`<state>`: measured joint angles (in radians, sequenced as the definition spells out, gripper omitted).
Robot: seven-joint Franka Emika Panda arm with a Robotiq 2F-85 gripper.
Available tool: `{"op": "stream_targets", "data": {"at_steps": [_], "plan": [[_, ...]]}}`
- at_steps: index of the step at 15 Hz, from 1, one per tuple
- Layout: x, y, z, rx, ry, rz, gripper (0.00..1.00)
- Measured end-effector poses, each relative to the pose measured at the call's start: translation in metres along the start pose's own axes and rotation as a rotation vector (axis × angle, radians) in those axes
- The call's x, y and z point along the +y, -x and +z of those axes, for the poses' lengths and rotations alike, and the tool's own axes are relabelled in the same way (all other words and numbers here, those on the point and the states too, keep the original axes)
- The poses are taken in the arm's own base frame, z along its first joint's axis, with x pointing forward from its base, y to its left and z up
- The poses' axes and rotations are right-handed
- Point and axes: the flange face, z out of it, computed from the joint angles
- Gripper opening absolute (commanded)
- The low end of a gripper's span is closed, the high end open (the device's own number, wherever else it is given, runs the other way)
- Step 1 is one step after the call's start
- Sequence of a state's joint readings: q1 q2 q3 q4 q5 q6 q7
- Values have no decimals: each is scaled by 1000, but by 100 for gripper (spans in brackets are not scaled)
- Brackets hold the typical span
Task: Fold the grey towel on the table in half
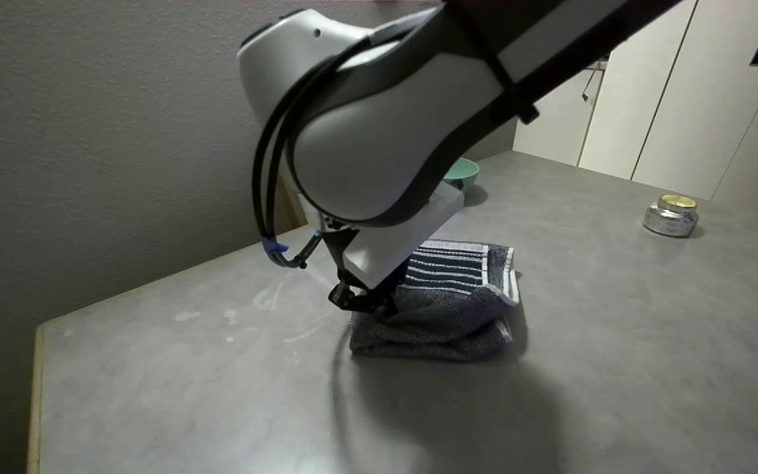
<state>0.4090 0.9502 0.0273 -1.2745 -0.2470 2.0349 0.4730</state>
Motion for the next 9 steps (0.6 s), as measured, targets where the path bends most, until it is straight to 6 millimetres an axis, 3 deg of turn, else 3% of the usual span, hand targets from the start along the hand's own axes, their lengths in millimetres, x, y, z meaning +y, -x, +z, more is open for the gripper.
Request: {"op": "stream_targets", "data": {"at_steps": [9], "plan": [[-2,0,-8,-14,-33,19,0]]}}
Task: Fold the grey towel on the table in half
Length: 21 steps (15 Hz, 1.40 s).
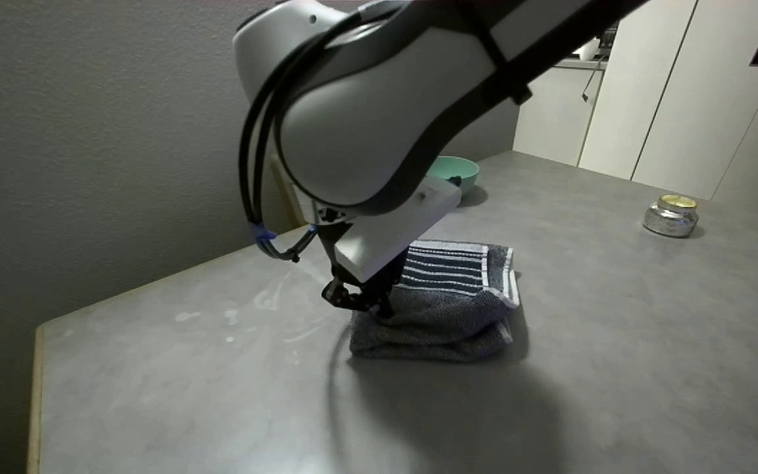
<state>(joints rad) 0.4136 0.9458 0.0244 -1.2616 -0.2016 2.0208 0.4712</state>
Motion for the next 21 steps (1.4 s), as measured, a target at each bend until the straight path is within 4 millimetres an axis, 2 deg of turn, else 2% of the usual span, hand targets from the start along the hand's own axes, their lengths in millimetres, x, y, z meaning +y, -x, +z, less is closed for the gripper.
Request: {"op": "stream_targets", "data": {"at_steps": [8,17,21], "plan": [[1,13,14,-161,-122,-27,0],[43,51,50,-514,-133,-271,0],[56,56,53,-569,-111,-284,0]]}}
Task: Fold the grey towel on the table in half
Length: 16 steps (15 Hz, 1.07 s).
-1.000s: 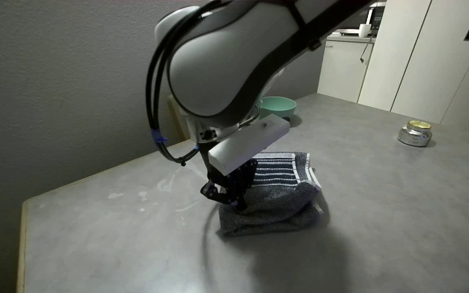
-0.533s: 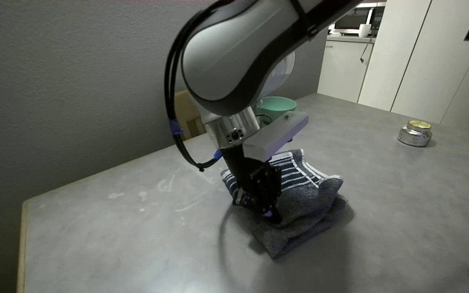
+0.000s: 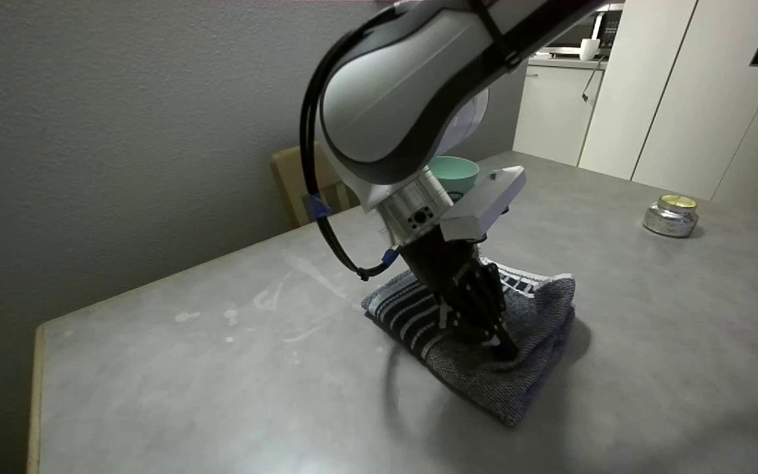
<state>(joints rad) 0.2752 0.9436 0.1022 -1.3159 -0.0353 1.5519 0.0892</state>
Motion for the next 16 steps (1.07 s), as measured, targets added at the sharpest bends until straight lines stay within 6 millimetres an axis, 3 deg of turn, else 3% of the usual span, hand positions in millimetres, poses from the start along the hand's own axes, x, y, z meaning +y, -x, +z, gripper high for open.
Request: {"op": "stream_targets", "data": {"at_steps": [1,2,13,14,15,16], "plan": [[1,1,-2,3,7,1,0],[1,3,-6,11,16,2,21],[-11,45,-87,169,164,91,97],[-11,48,-92,179,164,103,99],[-10,50,-95,187,162,120,86],[-10,50,-97,190,161,123,94]]}}
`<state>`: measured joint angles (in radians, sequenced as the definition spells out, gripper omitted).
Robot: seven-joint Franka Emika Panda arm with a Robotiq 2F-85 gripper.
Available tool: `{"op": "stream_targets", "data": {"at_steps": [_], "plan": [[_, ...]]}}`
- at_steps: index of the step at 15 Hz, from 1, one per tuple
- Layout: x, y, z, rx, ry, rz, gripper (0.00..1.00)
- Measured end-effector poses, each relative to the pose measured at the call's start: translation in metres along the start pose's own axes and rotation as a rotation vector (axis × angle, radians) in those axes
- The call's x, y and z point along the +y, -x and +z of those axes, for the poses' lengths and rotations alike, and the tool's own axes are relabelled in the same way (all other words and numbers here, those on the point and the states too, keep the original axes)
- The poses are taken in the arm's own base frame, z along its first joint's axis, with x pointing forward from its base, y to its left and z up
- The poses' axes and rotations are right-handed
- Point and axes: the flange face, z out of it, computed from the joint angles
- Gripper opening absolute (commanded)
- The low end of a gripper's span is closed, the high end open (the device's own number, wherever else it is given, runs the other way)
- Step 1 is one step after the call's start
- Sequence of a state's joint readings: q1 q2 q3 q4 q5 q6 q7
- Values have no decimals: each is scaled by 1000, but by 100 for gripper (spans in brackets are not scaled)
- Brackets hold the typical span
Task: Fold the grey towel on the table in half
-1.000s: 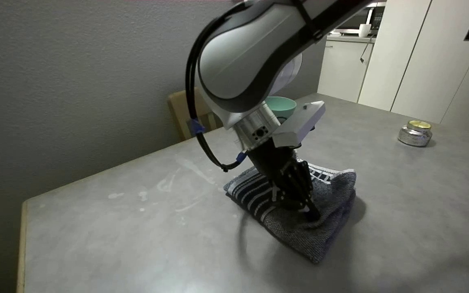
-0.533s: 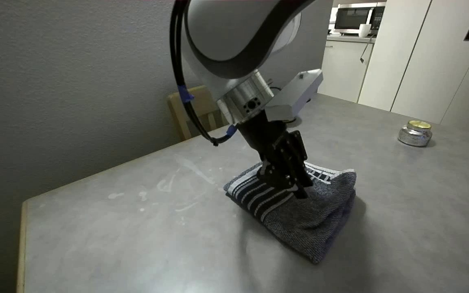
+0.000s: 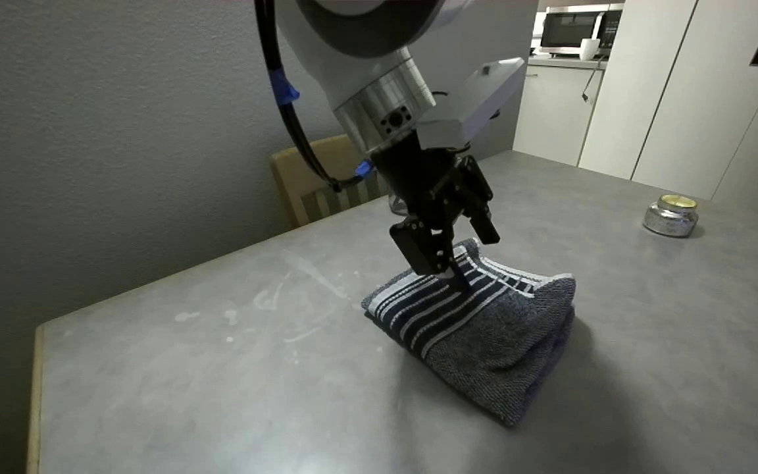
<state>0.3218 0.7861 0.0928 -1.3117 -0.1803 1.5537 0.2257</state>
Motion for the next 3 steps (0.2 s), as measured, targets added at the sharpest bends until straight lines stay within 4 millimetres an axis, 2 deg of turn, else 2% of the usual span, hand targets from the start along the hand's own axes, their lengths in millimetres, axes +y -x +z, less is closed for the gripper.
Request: {"op": "stream_targets", "data": {"at_steps": [1,3], "plan": [[-1,0,1,-1,0,-1,99],[-2,-1,3,-5,2,-3,100]]}}
